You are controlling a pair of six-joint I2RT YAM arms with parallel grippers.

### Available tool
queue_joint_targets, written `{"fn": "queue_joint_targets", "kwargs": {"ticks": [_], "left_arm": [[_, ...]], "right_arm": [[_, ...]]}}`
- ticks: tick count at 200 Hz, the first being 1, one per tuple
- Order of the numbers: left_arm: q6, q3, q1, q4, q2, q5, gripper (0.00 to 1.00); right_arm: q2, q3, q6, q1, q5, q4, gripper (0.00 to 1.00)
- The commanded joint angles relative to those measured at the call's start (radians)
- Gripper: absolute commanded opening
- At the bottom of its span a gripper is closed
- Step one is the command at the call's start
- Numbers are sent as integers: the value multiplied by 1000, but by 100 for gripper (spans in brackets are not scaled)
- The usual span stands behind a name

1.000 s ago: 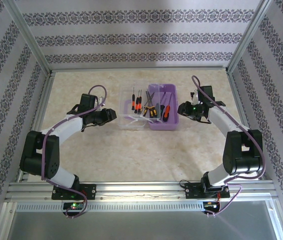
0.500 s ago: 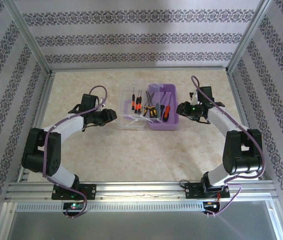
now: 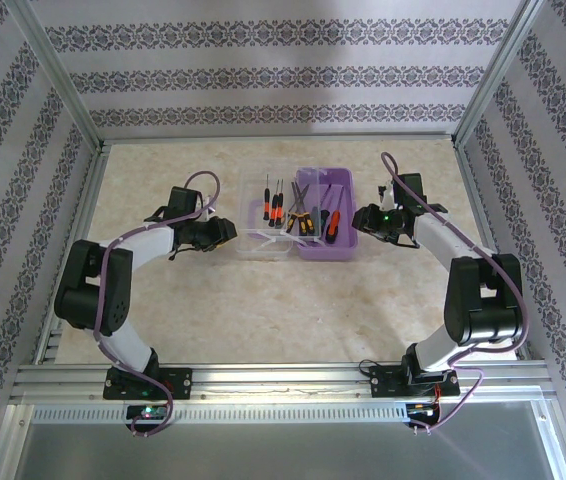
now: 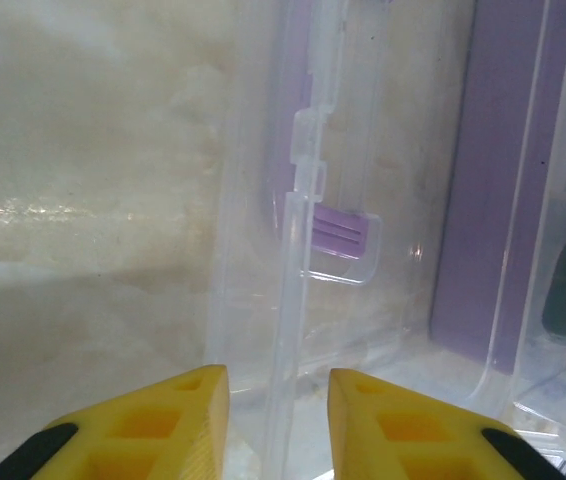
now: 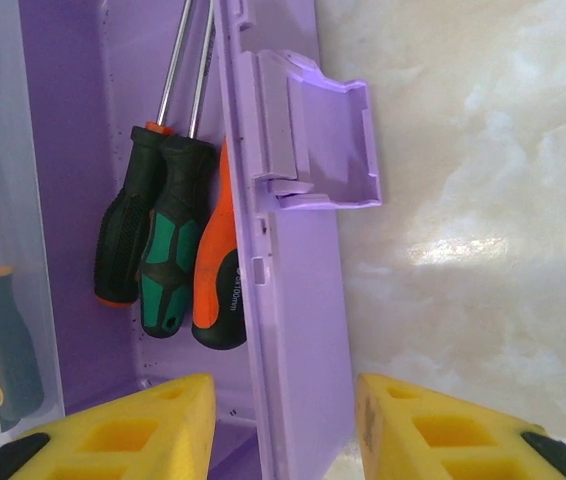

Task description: Pack the tool kit

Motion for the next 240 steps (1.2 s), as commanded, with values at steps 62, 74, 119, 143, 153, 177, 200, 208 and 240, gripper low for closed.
{"fn": "queue_joint_targets", "kwargs": {"ticks": [62,74,119,143,153,177,200,208,240], "left_arm": [[19,12,4,59,41,-16,22],[27,15,2,55,45,-29,20],[43,4,-21,47,50,-75,10],[48,-3,-20,48,44,-89,8],[52,-1,-22,45,47,-92,8],[64,10,-23,24,55,-100,3],[75,21,-26,2,42,-100,5],[80,30,-27,-12,36,-108,14],[97,63,-30,-60,23,-129,40]], "right_arm": [[21,-6,17,-10,-29,28,40],[17,-4,19,-13,-32,29,40],[-4,-2,29,-42,-45,32,40],[-1,-3,29,-54,-36,37,40],[6,-1,30,-60,-39,37,40],[10,-5,30,-65,-32,44,40],[18,-11,32,-67,-28,53,42],[25,-11,34,-67,-29,56,42],[47,-13,42,-65,-46,69,42]]}}
